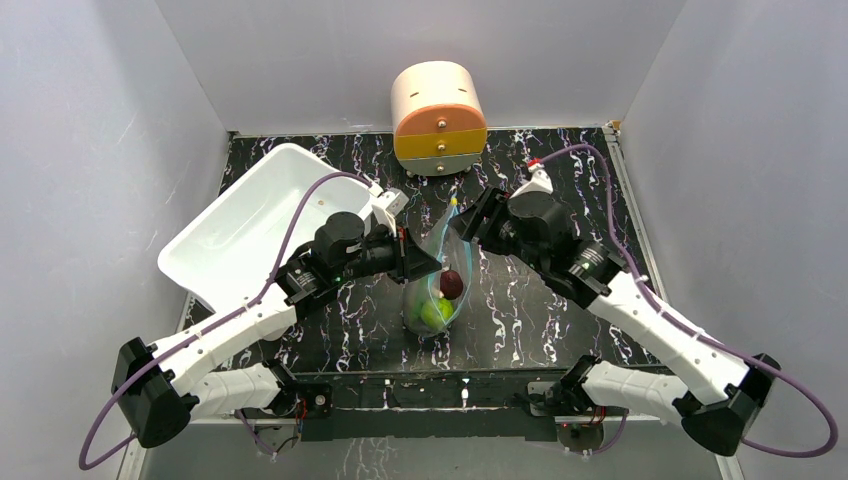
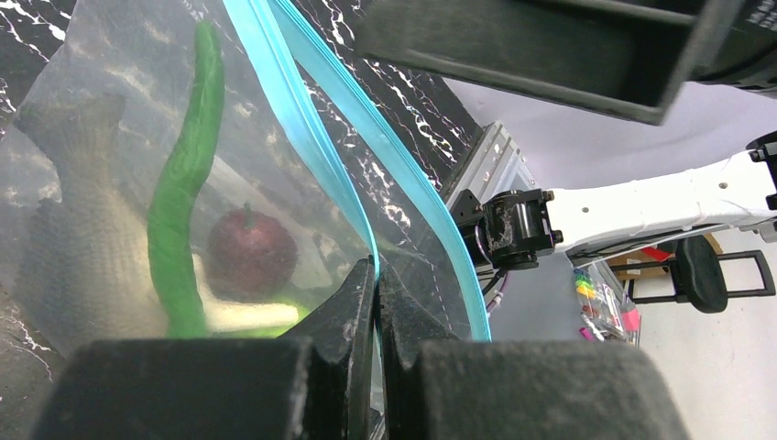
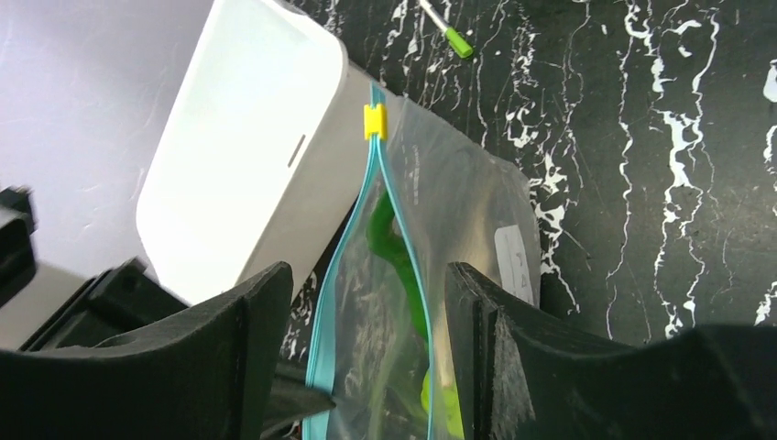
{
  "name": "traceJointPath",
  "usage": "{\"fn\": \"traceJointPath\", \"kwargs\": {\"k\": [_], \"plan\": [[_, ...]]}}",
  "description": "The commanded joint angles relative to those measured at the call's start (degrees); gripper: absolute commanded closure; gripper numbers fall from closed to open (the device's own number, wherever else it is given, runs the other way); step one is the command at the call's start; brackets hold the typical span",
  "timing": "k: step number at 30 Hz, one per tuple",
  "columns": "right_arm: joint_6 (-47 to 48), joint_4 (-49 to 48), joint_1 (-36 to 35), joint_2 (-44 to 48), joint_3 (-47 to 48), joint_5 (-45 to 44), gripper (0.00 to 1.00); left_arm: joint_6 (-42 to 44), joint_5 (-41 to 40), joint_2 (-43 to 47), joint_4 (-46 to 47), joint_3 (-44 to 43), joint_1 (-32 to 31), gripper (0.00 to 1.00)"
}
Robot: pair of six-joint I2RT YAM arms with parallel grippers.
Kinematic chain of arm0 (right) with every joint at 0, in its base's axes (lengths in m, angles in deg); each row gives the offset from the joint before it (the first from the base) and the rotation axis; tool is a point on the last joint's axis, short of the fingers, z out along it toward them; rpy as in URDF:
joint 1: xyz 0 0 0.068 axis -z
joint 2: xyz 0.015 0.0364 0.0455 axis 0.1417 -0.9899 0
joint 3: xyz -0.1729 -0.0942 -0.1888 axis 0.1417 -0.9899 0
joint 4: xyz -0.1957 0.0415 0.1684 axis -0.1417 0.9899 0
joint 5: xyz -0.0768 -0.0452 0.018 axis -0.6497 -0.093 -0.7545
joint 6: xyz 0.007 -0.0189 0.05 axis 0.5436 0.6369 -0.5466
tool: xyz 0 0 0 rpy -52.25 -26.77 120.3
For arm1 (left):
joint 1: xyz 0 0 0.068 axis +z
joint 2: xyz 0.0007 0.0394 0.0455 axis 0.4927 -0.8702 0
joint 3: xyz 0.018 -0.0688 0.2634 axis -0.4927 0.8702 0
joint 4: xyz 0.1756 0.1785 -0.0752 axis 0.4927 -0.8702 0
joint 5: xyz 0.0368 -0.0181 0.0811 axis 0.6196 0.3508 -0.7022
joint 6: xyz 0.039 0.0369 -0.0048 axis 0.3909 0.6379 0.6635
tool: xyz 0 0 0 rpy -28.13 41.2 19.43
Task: Place the food in the zip-top bag and seal the zipper
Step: Adjust the zipper food storage bag at the center of the board.
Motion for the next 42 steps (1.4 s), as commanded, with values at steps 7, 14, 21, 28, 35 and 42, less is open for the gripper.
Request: {"fn": "traceJointPath", "kwargs": {"k": [7,14,21,28,35,42], "plan": [[3.5,-1.7,-0.1,-9.3,8.8,-3.9,0.45,0.3,-0.4,1.6,2.4,-2.4,-0.2,1.00],[6.5,0.8,-0.2,-12.7,11.8,-3.4,0.67,0.6,-0.4,1.8,2.8,-2.2,-0.2,1.00],[9.0,-1.5,-0.2,-11.4,10.1,-4.3,0.93,0.9,0.0,2.5,4.2,-1.8,-0.3,1.00],[9.1,-1.6,-0.2,-11.4,9.8,-3.8,0.85,0.5,0.7,2.7,6.3,-1.4,-0.3,1.00],[8.0,0.8,-0.2,-13.6,11.6,-3.0,0.85,0.3,1.1,1.5,6.3,-2.0,-0.3,1.00],[21.0,-3.3,-0.2,-10.5,12.3,-1.3,1.00,1.0,-1.4,4.4,1.1,-2.9,-0.3,0.84]]}}
